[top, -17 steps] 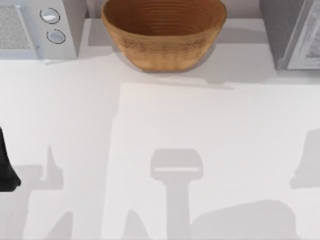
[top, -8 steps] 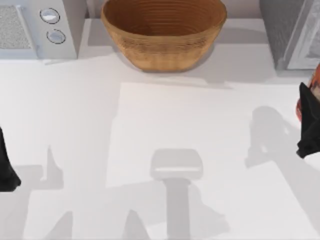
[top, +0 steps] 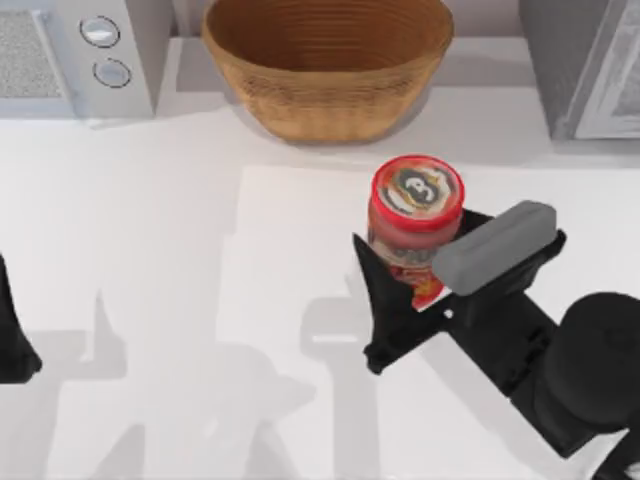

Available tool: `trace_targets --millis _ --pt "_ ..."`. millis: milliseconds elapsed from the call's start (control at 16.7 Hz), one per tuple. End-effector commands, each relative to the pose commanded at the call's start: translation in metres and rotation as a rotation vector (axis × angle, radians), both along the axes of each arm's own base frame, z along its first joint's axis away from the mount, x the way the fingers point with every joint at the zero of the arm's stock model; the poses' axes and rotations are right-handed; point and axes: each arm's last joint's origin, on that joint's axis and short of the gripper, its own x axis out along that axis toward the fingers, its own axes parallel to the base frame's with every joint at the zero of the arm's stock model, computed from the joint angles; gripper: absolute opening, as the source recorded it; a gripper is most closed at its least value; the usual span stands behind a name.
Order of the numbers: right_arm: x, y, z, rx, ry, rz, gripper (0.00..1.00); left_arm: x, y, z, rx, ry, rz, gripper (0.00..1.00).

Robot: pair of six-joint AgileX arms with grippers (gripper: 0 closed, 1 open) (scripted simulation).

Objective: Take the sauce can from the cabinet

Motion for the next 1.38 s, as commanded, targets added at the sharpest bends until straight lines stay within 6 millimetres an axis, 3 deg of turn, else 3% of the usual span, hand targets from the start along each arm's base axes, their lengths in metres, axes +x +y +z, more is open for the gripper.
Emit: trace_targets --millis 180,360,780,1020,1380 --pt "-0.013 0.036 -0.033 -0.009 0.007 0.085 0.0 0.0 0.0 0.0 0.0 0.0 0.0 1.0" --pt "-0.027 0.058 -0.056 -0.007 0.004 0.144 0.0 0.0 0.0 0.0 0.0 0.0 0.0 1.0" --pt "-0.034 0.066 -0.066 -0.001 0.0 0.169 0.0 0.0 0.0 0.0 0.0 0.0 0.0 1.0" --pt "-0.027 0.072 -0.072 -0.013 0.011 0.169 0.0 0.0 0.0 0.0 0.0 0.0 0.0 1.0" --pt "0.007 0.107 -0.09 0.0 -0.001 0.169 0.0 0.0 0.0 0.0 0.0 0.0 0.0 1.0"
